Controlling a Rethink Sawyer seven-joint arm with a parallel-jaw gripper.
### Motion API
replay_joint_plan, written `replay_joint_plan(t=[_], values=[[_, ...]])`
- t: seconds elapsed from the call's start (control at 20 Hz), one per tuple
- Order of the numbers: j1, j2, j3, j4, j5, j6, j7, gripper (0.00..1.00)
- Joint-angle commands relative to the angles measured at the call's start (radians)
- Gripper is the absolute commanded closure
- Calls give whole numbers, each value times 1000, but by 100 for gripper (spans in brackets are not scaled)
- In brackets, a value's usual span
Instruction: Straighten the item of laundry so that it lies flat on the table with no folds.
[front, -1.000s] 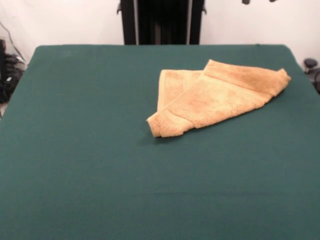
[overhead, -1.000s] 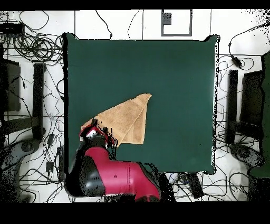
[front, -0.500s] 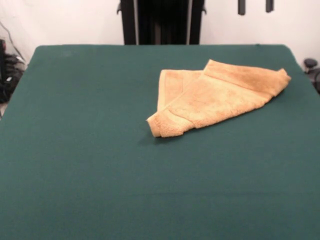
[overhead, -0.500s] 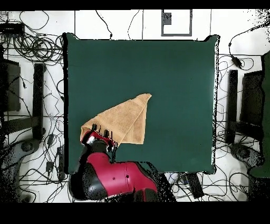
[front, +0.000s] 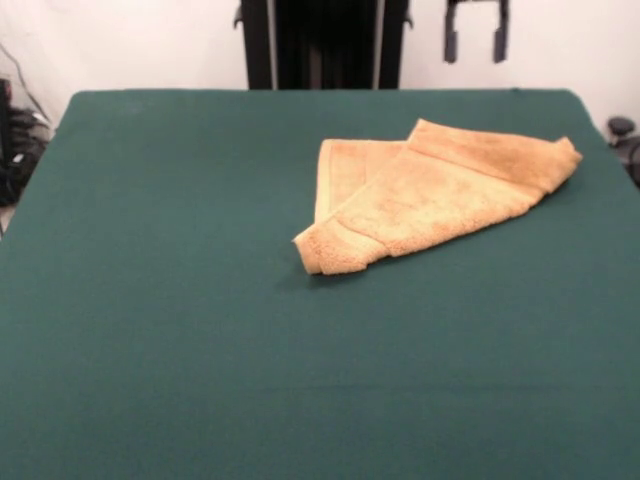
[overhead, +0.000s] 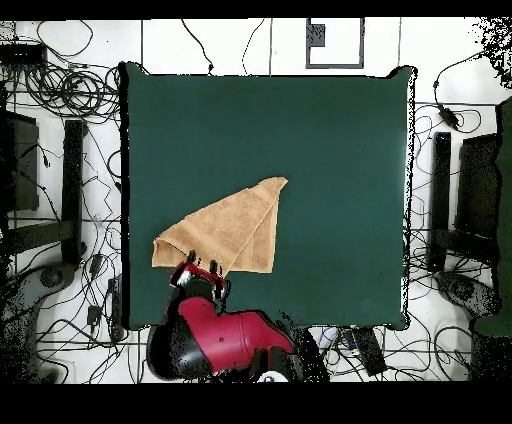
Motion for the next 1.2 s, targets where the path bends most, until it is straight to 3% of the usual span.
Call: replay_joint_plan(t=[0.05,0.3,0.55,1.2], values=[[60,155,-135,-104,-41,-8,-24,0],[112,238,-242,-173,-49,4,-39,0],[93,227,-238,-186,-80,22,-35,0],[113,-61,-229,-96,-55,283,-12,0]])
